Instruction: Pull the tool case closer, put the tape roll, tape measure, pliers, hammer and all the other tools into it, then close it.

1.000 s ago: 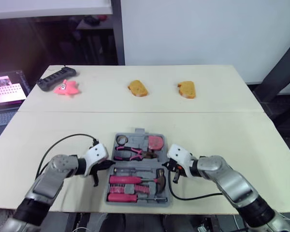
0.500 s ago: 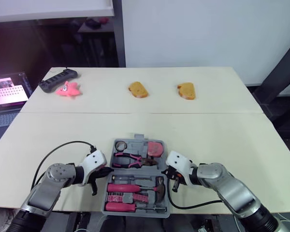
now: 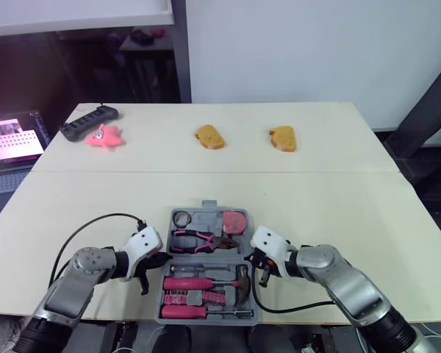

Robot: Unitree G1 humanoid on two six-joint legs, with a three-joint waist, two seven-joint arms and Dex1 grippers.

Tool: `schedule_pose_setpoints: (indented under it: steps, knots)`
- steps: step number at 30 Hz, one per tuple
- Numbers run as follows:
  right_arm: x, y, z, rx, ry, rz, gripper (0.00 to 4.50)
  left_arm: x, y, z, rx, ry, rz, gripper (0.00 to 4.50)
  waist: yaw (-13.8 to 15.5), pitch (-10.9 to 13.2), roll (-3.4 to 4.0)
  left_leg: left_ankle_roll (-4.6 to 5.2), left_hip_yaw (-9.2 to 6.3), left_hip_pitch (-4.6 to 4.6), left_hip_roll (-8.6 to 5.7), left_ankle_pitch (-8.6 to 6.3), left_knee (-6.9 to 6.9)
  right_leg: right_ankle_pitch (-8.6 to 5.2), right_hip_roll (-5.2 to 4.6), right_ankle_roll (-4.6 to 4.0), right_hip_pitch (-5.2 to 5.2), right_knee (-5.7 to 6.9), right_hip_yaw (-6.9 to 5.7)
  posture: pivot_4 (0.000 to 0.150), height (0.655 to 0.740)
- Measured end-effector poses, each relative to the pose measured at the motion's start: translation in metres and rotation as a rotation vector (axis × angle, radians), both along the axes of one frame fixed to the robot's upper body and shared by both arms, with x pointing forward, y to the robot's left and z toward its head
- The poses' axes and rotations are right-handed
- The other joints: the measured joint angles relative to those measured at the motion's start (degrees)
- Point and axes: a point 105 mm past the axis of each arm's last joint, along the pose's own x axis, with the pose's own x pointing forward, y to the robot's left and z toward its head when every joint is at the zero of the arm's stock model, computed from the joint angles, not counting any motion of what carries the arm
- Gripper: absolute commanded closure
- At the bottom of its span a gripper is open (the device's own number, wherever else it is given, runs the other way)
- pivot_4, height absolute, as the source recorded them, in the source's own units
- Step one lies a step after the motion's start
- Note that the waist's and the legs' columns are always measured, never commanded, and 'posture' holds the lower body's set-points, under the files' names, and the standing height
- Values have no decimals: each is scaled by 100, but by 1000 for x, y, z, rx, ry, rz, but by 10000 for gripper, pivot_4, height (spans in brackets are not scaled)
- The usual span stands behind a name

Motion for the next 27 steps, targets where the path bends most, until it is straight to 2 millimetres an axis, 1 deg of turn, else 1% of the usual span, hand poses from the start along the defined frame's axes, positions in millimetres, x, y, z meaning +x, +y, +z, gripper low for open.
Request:
schedule_pose_setpoints:
  steps: [14,19,21,22,25,27]
  knots:
    - [0,-2,-1,-6,-4,-12,44473,3,0,-1,-5,-2,0,45000,10,-11,1,-8,0,1,0,5,-9,-1,-1,-1,0,-4,0,1500,7400]
    - [-1,-8,1,1,-28,-16,44473,3,6,2,-24,7,38,45000,7,-6,-5,-9,0,-11,0,5,-13,-1,-2,1,-11,-9,0,1500,7400]
    - [-3,-12,1,12,-34,-9,44473,0,12,3,-22,15,43,45000,3,1,-16,-9,0,-18,0,5,-21,-1,-1,4,-24,-8,0,1500,7400]
    - [-4,-16,1,11,-35,-17,44473,-2,15,3,-16,16,47,45000,-9,5,-15,-9,0,-20,0,5,-22,0,-1,6,-28,-8,1,1500,7400]
    - [-2,-38,7,8,-47,-55,44473,-5,37,8,9,10,94,45000,-26,24,-27,-9,0,-26,1,5,-29,0,0,6,-39,-8,1,1500,7400]
    - [-1,-46,17,31,-67,-67,44473,-5,49,16,5,-34,122,45000,-14,47,-31,-9,0,-33,2,5,-29,-3,-1,1,-44,-9,1,1500,7400]
